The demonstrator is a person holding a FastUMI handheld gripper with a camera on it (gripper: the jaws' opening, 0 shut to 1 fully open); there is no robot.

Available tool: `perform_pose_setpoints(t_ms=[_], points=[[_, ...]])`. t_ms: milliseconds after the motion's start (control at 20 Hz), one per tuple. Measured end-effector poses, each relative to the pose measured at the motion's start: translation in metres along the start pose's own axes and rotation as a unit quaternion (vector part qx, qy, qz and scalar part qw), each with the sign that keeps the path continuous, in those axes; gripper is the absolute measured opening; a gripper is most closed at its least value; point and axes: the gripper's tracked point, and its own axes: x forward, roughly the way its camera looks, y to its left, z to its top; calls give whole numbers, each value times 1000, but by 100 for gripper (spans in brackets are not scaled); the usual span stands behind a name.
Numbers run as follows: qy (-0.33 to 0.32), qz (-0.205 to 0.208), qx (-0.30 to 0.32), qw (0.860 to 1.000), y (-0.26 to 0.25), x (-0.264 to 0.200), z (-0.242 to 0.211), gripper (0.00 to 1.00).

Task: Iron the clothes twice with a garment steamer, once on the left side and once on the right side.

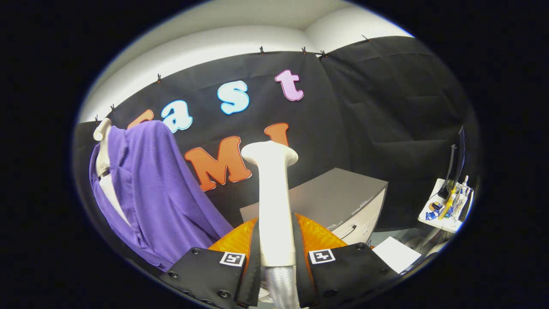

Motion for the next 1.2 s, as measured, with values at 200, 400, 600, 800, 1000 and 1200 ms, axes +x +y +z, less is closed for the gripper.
perform_pose_setpoints(t_ms=[200,400,600,800,1000,1200], points=[[-46,5,-15,999,26,-72,2,41],[-80,29,-31,996,67,-118,-4,40],[-90,63,-48,993,111,-137,-21,41],[-102,85,-55,990,147,-145,-34,41],[-108,89,-66,988,167,-140,-47,40],[-89,93,-69,989,175,-127,-70,41]])
